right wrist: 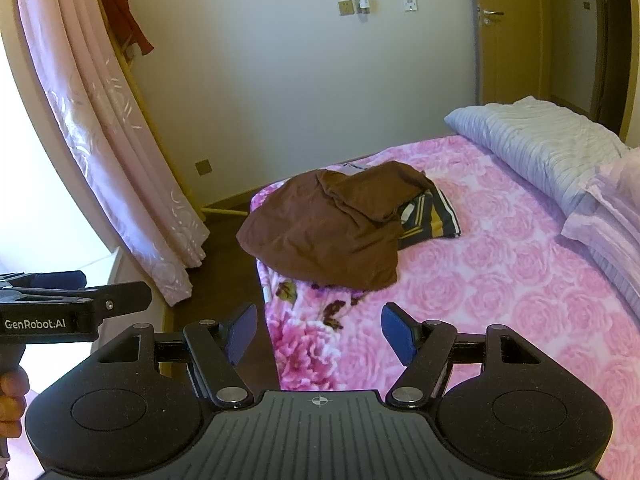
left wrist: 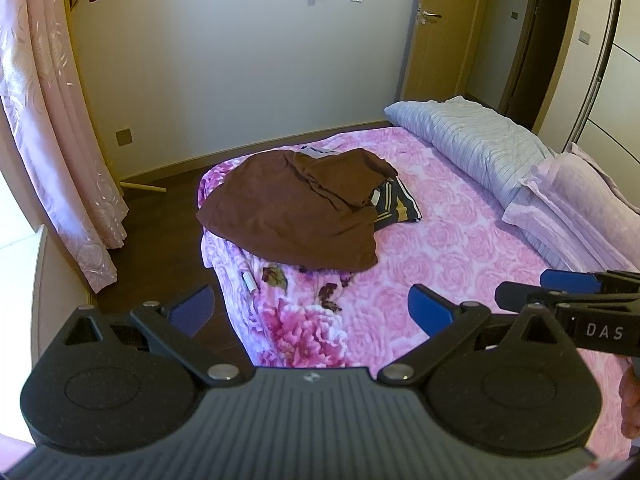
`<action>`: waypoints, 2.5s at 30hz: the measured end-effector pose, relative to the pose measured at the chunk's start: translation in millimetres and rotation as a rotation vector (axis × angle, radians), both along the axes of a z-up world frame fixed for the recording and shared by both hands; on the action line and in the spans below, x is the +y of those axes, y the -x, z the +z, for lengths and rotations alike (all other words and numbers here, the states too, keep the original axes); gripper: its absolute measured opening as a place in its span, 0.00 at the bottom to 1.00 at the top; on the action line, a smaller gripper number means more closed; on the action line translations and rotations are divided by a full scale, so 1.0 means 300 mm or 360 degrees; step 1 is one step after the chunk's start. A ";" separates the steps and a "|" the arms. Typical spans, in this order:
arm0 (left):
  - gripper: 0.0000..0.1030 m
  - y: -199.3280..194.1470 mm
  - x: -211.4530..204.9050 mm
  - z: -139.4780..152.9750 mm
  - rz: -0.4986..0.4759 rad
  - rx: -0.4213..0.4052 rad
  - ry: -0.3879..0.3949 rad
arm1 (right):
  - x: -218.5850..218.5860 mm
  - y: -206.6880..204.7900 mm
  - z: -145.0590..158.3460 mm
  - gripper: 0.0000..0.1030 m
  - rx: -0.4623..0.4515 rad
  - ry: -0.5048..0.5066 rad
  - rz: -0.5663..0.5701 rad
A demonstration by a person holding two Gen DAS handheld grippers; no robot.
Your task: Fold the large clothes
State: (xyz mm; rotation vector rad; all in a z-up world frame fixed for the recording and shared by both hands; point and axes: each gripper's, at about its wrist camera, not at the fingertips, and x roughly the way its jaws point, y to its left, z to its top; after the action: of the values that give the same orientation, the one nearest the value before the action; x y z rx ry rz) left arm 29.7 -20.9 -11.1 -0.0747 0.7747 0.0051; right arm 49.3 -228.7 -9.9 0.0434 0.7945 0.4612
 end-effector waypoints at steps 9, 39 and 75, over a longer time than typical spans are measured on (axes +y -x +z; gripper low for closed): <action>0.99 -0.020 0.000 0.001 0.0000 0.0008 -0.0001 | -0.004 -0.034 -0.008 0.64 0.0013 -0.0005 0.0002; 0.99 -0.363 0.113 -0.120 -0.0014 0.0186 0.0008 | 0.085 -0.316 -0.125 0.64 0.0161 0.0040 -0.0062; 0.91 -1.626 0.334 -0.800 -0.0357 0.0482 -0.0063 | 0.313 -1.387 -0.831 0.64 0.0360 0.0003 -0.0407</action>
State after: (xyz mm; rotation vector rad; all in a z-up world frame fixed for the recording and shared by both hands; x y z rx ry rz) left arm 517.6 79.2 -251.2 0.0523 1.0822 -0.1845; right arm 465.5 -134.7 -259.1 0.1958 0.9966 0.2148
